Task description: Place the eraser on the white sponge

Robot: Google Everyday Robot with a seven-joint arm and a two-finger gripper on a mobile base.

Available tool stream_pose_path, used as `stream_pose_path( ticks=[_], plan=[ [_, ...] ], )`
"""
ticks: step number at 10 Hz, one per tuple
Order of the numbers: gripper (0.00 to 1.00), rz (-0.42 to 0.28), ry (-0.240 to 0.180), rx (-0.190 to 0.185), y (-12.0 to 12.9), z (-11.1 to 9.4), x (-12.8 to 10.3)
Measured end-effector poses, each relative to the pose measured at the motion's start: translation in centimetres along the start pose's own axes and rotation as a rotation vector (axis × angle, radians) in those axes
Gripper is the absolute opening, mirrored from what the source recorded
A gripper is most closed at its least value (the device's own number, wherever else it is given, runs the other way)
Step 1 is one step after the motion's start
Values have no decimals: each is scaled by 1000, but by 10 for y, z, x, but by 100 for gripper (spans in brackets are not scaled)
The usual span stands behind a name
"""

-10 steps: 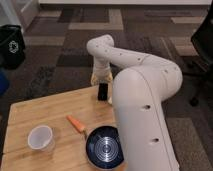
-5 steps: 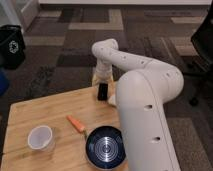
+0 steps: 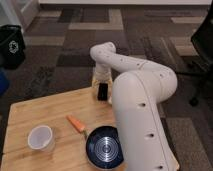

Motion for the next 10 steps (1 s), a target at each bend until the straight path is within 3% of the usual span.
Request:
stream_pose_path(
  ticks=[4,10],
  plan=[
    [65,5,12,-7,2,14,-5],
    [62,14,46,20,2,29,-7]
  ],
)
